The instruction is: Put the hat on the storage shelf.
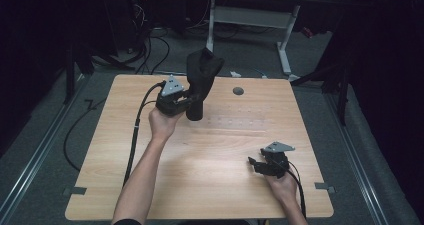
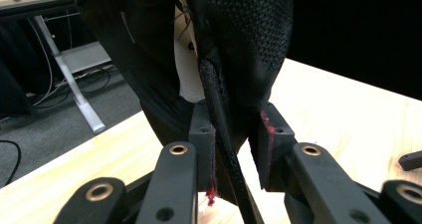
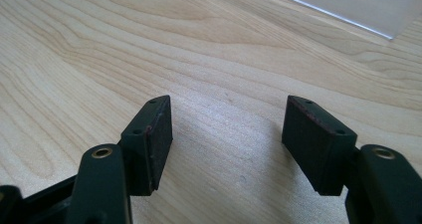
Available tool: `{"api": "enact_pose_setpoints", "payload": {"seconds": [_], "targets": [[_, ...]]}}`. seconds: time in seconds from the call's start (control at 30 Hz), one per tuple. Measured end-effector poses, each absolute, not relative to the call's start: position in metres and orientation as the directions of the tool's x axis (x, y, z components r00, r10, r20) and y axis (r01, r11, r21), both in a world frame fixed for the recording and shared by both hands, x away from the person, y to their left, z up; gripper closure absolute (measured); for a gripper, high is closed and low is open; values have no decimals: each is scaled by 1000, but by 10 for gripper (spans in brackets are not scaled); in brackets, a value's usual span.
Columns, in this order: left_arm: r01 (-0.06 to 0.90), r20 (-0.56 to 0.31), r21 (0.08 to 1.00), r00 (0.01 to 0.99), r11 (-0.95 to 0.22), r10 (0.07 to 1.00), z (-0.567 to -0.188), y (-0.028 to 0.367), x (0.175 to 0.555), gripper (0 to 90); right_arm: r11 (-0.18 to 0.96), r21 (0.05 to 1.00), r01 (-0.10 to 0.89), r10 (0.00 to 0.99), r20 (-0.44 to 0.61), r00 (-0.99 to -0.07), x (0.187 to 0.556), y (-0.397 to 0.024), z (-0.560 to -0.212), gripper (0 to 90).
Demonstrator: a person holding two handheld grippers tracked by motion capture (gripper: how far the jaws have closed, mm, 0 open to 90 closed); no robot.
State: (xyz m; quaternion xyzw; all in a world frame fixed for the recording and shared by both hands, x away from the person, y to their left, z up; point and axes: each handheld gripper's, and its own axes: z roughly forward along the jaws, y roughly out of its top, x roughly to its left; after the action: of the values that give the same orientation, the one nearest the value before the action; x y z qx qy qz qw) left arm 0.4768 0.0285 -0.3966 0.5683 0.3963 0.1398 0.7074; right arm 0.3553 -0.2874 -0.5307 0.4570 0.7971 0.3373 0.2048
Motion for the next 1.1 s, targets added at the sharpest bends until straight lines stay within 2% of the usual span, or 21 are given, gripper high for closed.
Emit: {"api": "enact_pose_setpoints", "payload": {"seconds": [0.6,0.73,0.87,1.1], "targets": [[278,-450,892,633,357,630,-404,52,483,732,358,725,588,866,-22,-500,355,-287,-531,364],[286,-451,891,630,351,632,-405,56,484,732,357,726,588,866,-21,-500,355,-287,-531,364],[300,-415,910,624,287,662,-418,54,483,731,358,726,588,866,-21,-500,355,-287,-531,364],[310,-453,891,607,330,653,-425,63,479,726,359,726,587,865,-22,-501,355,-287,-531,362]]}}
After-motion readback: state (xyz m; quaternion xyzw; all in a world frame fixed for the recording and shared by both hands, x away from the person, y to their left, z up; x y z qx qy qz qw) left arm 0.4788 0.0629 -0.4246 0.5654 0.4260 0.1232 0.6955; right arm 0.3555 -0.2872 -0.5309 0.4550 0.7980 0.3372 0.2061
